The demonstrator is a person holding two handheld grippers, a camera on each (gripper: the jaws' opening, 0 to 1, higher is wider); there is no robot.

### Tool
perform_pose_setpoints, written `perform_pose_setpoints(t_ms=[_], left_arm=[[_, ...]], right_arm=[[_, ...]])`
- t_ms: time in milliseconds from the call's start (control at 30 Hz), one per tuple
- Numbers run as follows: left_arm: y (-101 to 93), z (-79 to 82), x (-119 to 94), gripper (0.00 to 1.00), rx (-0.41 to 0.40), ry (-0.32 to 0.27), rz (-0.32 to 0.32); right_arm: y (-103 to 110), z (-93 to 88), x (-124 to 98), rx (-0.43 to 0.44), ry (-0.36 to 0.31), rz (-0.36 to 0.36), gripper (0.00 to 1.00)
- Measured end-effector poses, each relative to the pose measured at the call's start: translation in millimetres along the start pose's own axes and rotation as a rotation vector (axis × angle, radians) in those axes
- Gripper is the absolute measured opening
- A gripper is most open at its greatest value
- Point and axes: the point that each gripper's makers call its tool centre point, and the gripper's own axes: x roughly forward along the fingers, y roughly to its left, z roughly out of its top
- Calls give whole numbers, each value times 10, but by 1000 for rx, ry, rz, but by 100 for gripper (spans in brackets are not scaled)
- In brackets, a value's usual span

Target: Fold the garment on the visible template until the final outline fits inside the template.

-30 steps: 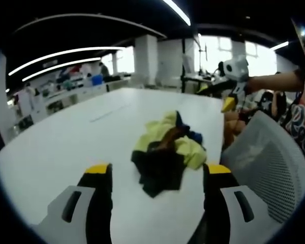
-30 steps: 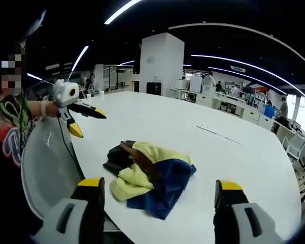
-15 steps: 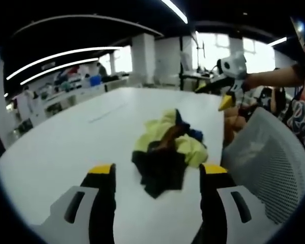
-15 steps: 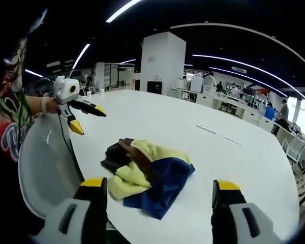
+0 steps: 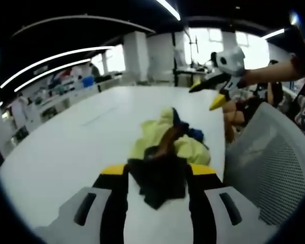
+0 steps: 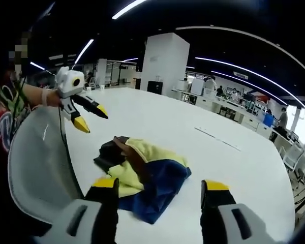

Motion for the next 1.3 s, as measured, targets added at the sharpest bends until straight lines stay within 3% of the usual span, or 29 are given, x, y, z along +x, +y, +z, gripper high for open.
perform_pose_setpoints(t_ms=[267,467,600,867,967,1100,1300], left_arm=[[106,-42,169,36,-20,29,6],[74,-125,290,31,7,71,-16],[62,-156,354,28,6,79,-27],[54,-231,439,23,13,105,-43],[62,-279,465,20,45,128,-42],[95,-325,516,18,44,145,-35],[114,-349,558,17,47,152,-32]], right_arm=[[-136,8,110,-40,-5,-35,47],[-43,-29,272,-16,-3,8,39],[57,-116,382,-17,26,48,28],[76,-194,495,-44,52,67,23],[88,-199,547,22,42,81,21],[70,-243,609,40,55,78,18],[74,-355,581,-66,105,66,16]])
